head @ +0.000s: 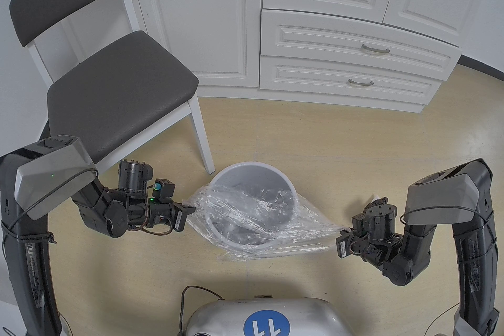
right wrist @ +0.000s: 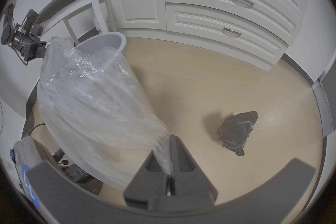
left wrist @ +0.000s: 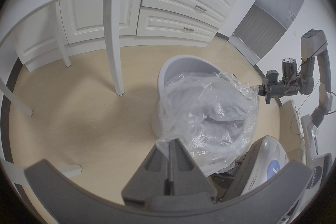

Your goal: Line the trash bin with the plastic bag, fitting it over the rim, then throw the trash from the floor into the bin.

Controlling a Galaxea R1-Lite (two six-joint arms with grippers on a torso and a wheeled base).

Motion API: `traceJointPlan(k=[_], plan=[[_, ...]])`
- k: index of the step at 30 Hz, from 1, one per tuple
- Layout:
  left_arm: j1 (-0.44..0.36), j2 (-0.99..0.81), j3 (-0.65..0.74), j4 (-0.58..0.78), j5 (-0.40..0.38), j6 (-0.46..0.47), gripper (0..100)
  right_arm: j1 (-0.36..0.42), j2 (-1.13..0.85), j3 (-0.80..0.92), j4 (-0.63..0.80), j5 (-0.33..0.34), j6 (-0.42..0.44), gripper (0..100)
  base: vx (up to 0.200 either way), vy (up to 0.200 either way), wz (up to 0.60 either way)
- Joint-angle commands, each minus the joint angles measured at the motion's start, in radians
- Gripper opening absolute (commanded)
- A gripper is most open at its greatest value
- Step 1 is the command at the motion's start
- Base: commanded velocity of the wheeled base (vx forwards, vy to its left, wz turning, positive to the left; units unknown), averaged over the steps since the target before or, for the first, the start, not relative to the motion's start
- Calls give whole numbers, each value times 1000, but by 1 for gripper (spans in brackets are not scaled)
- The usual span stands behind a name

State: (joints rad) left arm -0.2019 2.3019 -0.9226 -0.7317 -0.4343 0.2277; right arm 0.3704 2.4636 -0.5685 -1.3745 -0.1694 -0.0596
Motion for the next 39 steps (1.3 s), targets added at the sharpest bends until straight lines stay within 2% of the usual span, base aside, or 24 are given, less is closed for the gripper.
traceJointPlan(k=[1,10,11,15,17,19,20,21,22,23,25,28,29,31,32,34,36,39], plan=[[9,33,-24,2,0,-1,0,-5,43,-28,-3,-1,0,0,0,0,0],[22,42,-36,9,0,1,0,-7,29,-2,-2,1,-2,0,0,0,0],[22,42,-36,9,0,1,0,-5,24,-1,0,1,-2,100,0,0,0],[22,37,-33,9,0,1,0,-7,17,9,-40,10,0,100,0,0,0],[22,36,-32,9,0,1,0,-18,15,29,-71,50,-3,100,0,0,0],[19,36,-30,9,0,1,0,-70,15,87,-129,192,-14,100,0,0,0],[18,36,-30,9,0,1,0,-99,18,118,-172,295,-22,100,0,0,0],[18,36,-30,9,0,1,0,-105,20,124,-186,321,-25,100,0,0,0],[16,36,-30,9,0,-1,0,-145,32,147,-196,435,-34,100,0,0,0],[15,37,-30,9,0,-1,0,-174,37,153,-196,504,-39,100,0,0,0],[15,36,-30,9,0,-1,0,-205,28,162,-196,570,-32,100,0,0,0],[16,37,-32,9,0,-1,0,-274,-3,196,-196,735,-26,100,0,0,0],[16,37,-32,9,0,-1,0,-283,-9,202,-196,768,-28,100,0,0,0],[16,39,-32,11,0,-1,0,-335,-46,237,-196,936,-31,100,0,0,0],[16,39,-32,11,0,-1,0,-335,-46,237,-196,936,-31,100,0,0,0],[15,45,-32,9,0,-1,0,-390,-81,260,-196,1070,-37,100,0,0,0],[15,47,-33,11,0,-1,0,-412,-94,262,-196,1096,-37,100,0,0,0],[15,51,-39,12,2,-1,0,-432,-95,256,-196,1099,-37,100,0,0,0]])
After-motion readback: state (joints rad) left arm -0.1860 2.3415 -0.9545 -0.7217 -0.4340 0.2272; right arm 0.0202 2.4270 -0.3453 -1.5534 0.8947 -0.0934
